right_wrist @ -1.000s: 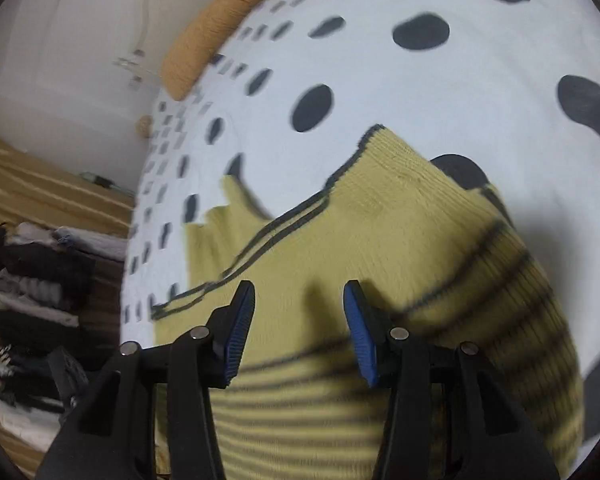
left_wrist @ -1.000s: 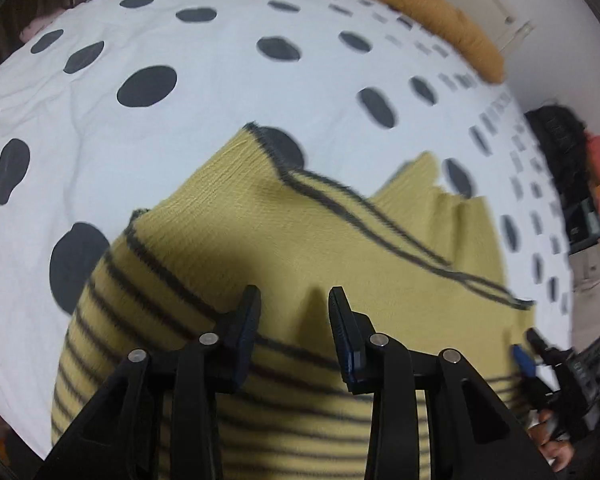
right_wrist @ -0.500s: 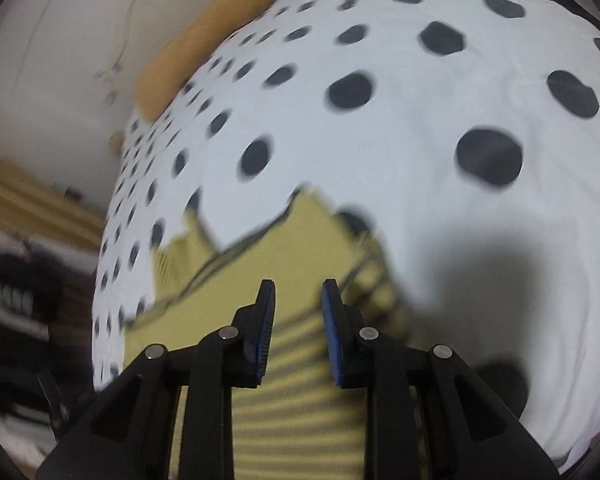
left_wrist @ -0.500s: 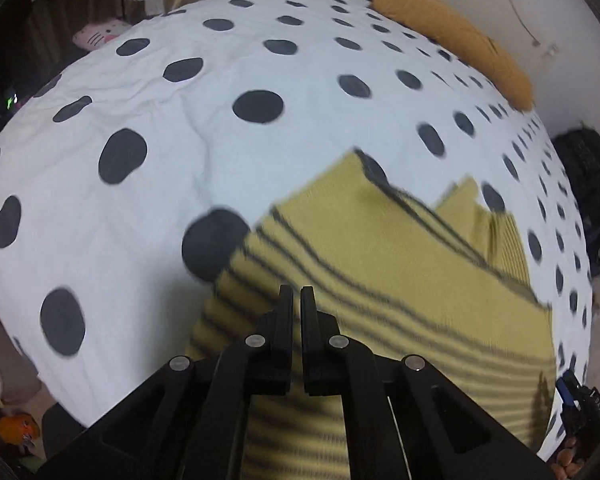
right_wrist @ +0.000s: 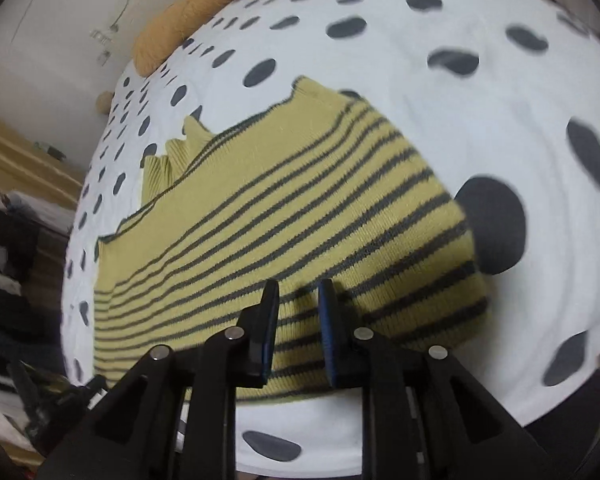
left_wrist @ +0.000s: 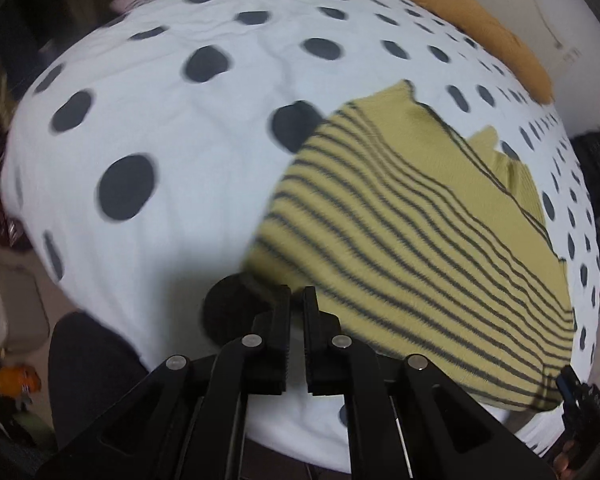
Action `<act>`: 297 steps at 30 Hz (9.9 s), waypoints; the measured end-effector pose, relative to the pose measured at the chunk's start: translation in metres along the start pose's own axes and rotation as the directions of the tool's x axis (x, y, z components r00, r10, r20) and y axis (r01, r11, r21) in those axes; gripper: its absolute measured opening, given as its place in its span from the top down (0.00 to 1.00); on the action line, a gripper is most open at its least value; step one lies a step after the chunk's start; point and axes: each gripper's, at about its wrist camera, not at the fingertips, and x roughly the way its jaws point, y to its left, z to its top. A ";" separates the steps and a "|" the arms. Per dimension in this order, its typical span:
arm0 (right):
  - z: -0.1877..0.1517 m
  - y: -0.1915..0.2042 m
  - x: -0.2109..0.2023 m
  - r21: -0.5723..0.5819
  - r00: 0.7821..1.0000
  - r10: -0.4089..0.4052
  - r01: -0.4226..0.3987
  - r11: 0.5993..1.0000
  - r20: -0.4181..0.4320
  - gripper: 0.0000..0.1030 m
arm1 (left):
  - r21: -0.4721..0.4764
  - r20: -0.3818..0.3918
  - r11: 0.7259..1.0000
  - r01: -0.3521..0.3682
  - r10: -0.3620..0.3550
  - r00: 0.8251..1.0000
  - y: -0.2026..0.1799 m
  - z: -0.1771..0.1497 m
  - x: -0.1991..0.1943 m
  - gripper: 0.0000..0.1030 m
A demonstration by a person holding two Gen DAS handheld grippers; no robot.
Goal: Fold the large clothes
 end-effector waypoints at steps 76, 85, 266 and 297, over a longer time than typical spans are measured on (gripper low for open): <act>-0.045 0.418 0.263 -0.796 0.730 -0.598 0.124 0.593 -0.331 0.81 | -0.301 0.043 0.821 0.485 -0.497 0.867 0.063 0.013 0.051 0.68; -0.008 0.388 0.195 -0.773 0.787 -0.520 0.089 0.628 -0.331 0.82 | -0.178 0.073 0.815 0.551 -0.548 0.833 0.024 0.015 -0.005 0.69; 0.117 0.004 -0.008 -0.437 0.925 -0.354 0.264 0.860 -0.137 0.78 | 0.314 -0.295 0.906 0.285 -0.192 0.936 -0.162 -0.095 -0.014 0.91; 0.003 -0.039 0.000 0.005 0.960 0.110 -0.112 0.994 -0.256 0.96 | 0.417 -0.207 0.841 0.344 -0.281 0.937 -0.186 -0.088 -0.026 0.89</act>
